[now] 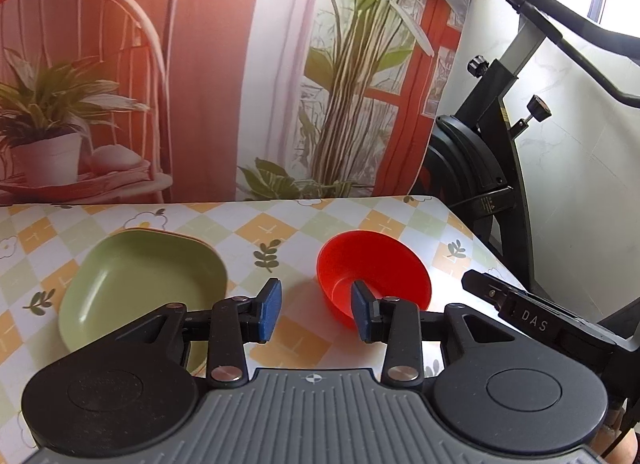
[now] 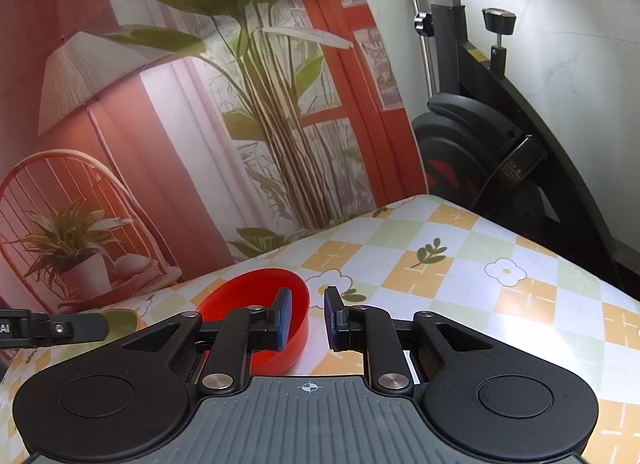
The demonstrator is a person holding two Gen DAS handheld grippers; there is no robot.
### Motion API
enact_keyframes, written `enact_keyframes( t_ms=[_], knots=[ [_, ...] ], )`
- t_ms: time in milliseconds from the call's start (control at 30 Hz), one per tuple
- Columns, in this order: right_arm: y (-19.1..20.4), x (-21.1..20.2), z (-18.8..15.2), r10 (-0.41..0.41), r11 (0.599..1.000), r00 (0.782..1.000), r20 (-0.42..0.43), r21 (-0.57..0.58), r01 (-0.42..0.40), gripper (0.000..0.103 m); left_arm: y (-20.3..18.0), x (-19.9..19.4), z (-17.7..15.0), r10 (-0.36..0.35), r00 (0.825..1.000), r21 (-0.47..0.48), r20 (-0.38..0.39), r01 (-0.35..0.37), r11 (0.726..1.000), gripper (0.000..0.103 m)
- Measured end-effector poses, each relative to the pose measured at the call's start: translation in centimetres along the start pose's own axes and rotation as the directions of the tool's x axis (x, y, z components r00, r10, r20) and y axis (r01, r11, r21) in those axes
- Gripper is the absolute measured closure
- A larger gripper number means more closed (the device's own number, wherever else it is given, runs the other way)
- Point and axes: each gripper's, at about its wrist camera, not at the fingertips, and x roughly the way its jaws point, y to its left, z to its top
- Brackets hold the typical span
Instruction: Organize plates and bowls
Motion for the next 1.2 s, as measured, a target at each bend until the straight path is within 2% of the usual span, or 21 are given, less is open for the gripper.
enact_keyframes(
  t_ms=[133, 267, 433, 633, 767, 800, 833, 933, 1200],
  knots=[
    [0.0, 2.4, -0.4, 0.012, 1.0, 0.999, -0.034, 0.005, -0.012, 0.085, -1.0, 3.4, 0.3, -0.007, 1.0, 0.018, -0.025, 0.008, 1.0, 0.063],
    [0.0, 4.0, -0.8, 0.015, 1.0, 0.998, -0.063, 0.023, -0.014, 0.085, -1.0, 6.1, 0.3, -0.002, 0.998, -0.012, -0.063, 0.002, 1.0, 0.063],
    [0.1, 5.0, -1.3, 0.031, 0.998, 0.994, -0.106, 0.049, -0.025, 0.085, -0.4, 7.6, 0.1, 0.019, 0.996, -0.008, -0.082, -0.02, 1.0, 0.063],
    [0.1, 5.6, -1.6, 0.03, 0.998, 0.993, -0.114, 0.053, -0.024, 0.087, -0.2, 8.8, 0.1, -0.012, 0.994, -0.04, -0.107, 0.007, 0.999, 0.063],
    [0.3, 5.4, -1.5, 0.028, 0.999, 0.993, -0.113, 0.043, -0.023, 0.09, -0.1, 9.2, -0.1, -0.044, 0.993, -0.063, -0.112, 0.037, 0.997, 0.064],
    [0.3, 5.4, -1.5, 0.03, 0.999, 0.993, -0.112, 0.044, -0.025, 0.09, -0.1, 9.1, -0.2, -0.052, 0.993, -0.063, -0.108, 0.045, 0.997, 0.067],
    [0.3, 5.3, -1.5, 0.031, 0.999, 0.993, -0.111, 0.045, -0.027, 0.091, -0.1, 8.9, -0.2, -0.058, 0.993, -0.059, -0.104, 0.052, 0.997, 0.076],
    [0.5, 4.9, -1.5, 0.018, 0.999, 0.994, -0.108, 0.044, -0.013, 0.092, -0.5, 8.3, -0.4, -0.043, 0.994, -0.022, -0.097, 0.041, 0.999, 0.085],
    [1.2, 2.1, -1.3, 0.022, 0.997, 0.996, -0.091, 0.073, -0.016, 0.094, -0.7, 5.0, -0.4, -0.064, 0.995, 0.014, -0.08, 0.066, 0.998, 0.085]
  ],
)
